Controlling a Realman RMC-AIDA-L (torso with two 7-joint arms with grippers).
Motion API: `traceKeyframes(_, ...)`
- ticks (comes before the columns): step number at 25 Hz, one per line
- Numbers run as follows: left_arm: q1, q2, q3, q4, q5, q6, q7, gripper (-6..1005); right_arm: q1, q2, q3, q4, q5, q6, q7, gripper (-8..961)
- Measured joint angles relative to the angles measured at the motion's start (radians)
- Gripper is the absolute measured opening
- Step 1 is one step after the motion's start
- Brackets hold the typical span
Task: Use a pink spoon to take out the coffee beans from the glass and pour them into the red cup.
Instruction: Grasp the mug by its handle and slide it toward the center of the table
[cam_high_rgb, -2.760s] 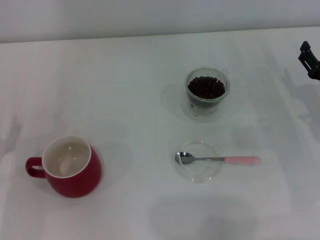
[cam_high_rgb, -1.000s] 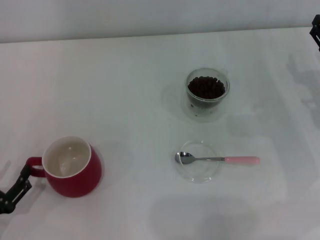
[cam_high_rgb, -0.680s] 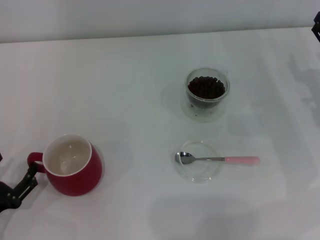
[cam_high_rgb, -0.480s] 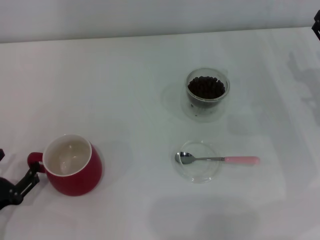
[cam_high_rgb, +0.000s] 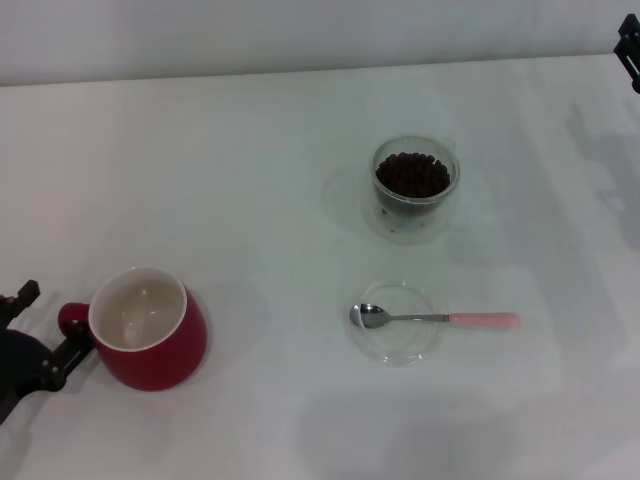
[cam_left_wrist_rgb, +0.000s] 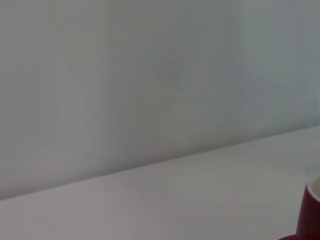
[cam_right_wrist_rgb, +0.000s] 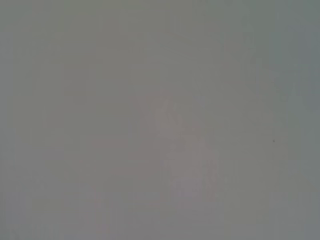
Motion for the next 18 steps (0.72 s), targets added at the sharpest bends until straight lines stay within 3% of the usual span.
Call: traceKeyframes(18, 0.000, -0.006, 0.000, 0.014, -0.008, -0.005, 0.018, 241, 0.002, -0.001, 0.000, 0.004, 0.000, 0.003, 0.000, 828)
